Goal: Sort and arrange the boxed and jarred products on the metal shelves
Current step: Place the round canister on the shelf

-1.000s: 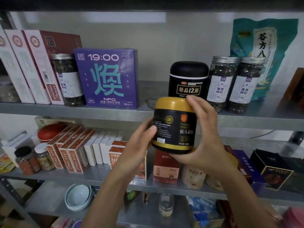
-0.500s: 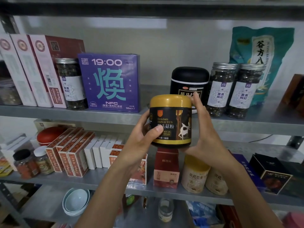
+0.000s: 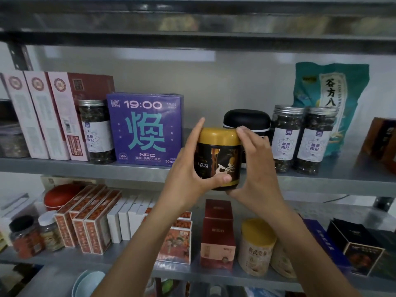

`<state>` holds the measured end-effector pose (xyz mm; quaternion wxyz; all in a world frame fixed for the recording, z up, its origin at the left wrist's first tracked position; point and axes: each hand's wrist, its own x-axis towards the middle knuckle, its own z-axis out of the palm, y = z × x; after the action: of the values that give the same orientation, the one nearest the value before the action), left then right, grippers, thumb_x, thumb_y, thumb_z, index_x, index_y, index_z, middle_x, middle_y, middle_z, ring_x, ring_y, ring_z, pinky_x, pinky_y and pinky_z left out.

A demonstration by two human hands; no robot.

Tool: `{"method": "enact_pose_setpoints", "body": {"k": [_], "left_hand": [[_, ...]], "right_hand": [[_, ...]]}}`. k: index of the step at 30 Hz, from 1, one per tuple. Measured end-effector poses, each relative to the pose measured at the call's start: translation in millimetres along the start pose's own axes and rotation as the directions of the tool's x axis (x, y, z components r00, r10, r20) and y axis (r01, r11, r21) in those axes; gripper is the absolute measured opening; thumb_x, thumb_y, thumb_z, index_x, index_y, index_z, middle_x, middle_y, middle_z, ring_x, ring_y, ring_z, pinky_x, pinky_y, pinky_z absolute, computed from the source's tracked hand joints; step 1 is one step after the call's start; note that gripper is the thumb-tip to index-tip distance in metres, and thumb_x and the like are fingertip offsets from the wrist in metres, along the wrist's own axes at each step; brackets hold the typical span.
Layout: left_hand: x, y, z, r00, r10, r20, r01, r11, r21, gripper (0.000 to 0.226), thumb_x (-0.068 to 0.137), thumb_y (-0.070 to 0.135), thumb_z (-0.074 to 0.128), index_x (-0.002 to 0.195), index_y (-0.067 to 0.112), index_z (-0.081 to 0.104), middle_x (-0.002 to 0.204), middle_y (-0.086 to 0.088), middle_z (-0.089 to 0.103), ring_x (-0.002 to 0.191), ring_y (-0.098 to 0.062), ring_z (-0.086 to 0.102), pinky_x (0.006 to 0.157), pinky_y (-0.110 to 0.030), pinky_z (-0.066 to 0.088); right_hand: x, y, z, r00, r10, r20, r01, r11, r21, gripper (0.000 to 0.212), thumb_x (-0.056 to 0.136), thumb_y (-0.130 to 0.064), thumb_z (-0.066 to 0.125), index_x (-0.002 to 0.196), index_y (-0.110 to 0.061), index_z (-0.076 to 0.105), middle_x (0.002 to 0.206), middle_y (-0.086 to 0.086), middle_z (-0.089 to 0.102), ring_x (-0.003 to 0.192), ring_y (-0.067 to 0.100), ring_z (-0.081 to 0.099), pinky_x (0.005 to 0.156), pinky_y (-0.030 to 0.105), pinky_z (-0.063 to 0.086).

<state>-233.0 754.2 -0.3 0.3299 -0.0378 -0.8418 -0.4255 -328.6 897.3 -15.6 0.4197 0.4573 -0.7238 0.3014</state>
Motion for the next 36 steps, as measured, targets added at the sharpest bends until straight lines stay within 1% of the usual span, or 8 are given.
{"method": "enact_pose_setpoints", "body": {"k": [8, 12, 16, 20, 24, 28, 31, 36], "left_hand": [[21.1, -14.0, -3.5, 0.996, 0.021, -0.086, 0.009, 0.943, 0.333, 0.103, 0.073, 0.039, 0.08, 0.147, 0.05, 0.009, 0.148, 0.0, 0.026, 0.122, -0.015, 0.042, 0.088, -0.032, 0.044], [21.2, -14.5, -0.6, 0.982, 0.08, -0.169, 0.029, 0.829, 0.558, 0.105, 0.072, 0.041, 0.081, 0.151, 0.037, 0.011, 0.15, -0.004, 0.014, 0.135, -0.027, 0.033, 0.091, -0.042, 0.05], [26.3, -13.8, -1.5, 0.962, 0.25, -0.105, -0.116, 0.729, 0.674, 0.103, 0.073, 0.028, 0.083, 0.154, 0.022, 0.019, 0.159, -0.006, 0.019, 0.146, -0.027, 0.014, 0.105, -0.045, 0.041], [33.7, -15.4, -8.2, 0.968, 0.245, -0.062, -0.129, 0.691, 0.711, 0.095, 0.074, 0.023, 0.082, 0.151, 0.015, 0.029, 0.155, -0.004, 0.034, 0.145, -0.022, 0.026, 0.12, -0.037, 0.012], [40.6, -12.8, -10.0, 0.971, 0.233, -0.052, -0.112, 0.637, 0.762, 0.09, 0.072, 0.028, 0.083, 0.147, 0.016, 0.034, 0.15, -0.003, 0.04, 0.14, -0.022, 0.034, 0.118, -0.037, 0.016], [44.4, -14.4, -10.2, 0.973, 0.225, -0.044, -0.109, 0.625, 0.773, 0.088, 0.075, 0.029, 0.081, 0.148, 0.017, 0.032, 0.151, -0.002, 0.038, 0.14, -0.021, 0.032, 0.116, -0.037, 0.02], [46.3, -16.2, -8.8, 0.973, 0.226, -0.046, -0.104, 0.608, 0.787, 0.088, 0.076, 0.031, 0.079, 0.148, 0.017, 0.03, 0.152, -0.002, 0.036, 0.14, -0.021, 0.031, 0.115, -0.036, 0.022], [49.0, -18.3, -7.2, 0.972, 0.233, -0.04, -0.111, 0.601, 0.791, 0.087, 0.078, 0.032, 0.078, 0.148, 0.017, 0.029, 0.152, -0.001, 0.034, 0.139, -0.022, 0.029, 0.11, -0.036, 0.029]], "right_hand": [[10.0, 11.9, 31.4, 0.999, -0.013, -0.042, 0.004, 0.979, -0.205, 0.111, 0.063, -0.025, 0.087, 0.148, -0.011, 0.018, 0.154, 0.011, 0.026, 0.147, 0.027, 0.019, 0.121, 0.054, 0.009], [10.2, 19.8, 32.4, 0.997, -0.046, 0.066, 0.058, 0.979, -0.197, 0.113, 0.065, -0.029, 0.086, 0.151, -0.014, 0.014, 0.156, 0.008, 0.016, 0.15, 0.027, 0.01, 0.121, 0.053, 0.006], [18.3, 26.4, 17.5, 0.975, -0.078, 0.21, 0.091, 0.995, -0.052, 0.101, 0.074, -0.022, 0.074, 0.154, -0.013, 0.014, 0.162, 0.009, 0.01, 0.151, 0.023, 0.0, 0.122, 0.048, -0.001], [46.8, 29.2, -3.0, 0.996, -0.065, 0.064, 0.067, 0.997, -0.035, 0.066, 0.088, -0.028, 0.048, 0.149, -0.006, 0.035, 0.158, 0.012, 0.024, 0.149, 0.025, 0.013, 0.119, 0.056, 0.017], [101.5, 33.8, -11.4, 0.987, 0.073, 0.144, -0.031, 0.962, -0.272, 0.055, 0.101, -0.042, 0.04, 0.144, -0.009, 0.044, 0.156, 0.013, 0.031, 0.145, 0.029, 0.024, 0.119, 0.051, 0.02], [143.8, 46.5, -1.5, 0.835, 0.333, 0.438, -0.101, 0.875, -0.473, 0.068, 0.098, -0.062, 0.026, 0.137, -0.013, 0.052, 0.143, 0.012, 0.051, 0.13, 0.031, 0.045, 0.107, 0.043, 0.031], [145.2, 53.2, 6.7, 0.783, 0.422, 0.457, -0.184, 0.859, -0.478, 0.071, 0.095, -0.069, 0.026, 0.132, -0.018, 0.058, 0.133, 0.013, 0.058, 0.118, 0.034, 0.053, 0.079, 0.036, 0.037], [144.2, 56.2, 3.2, 0.811, 0.388, 0.439, -0.196, 0.886, -0.42, 0.049, 0.099, -0.055, 0.035, 0.128, -0.025, 0.062, 0.134, 0.012, 0.059, 0.119, 0.034, 0.052, 0.078, 0.034, 0.034]]}}
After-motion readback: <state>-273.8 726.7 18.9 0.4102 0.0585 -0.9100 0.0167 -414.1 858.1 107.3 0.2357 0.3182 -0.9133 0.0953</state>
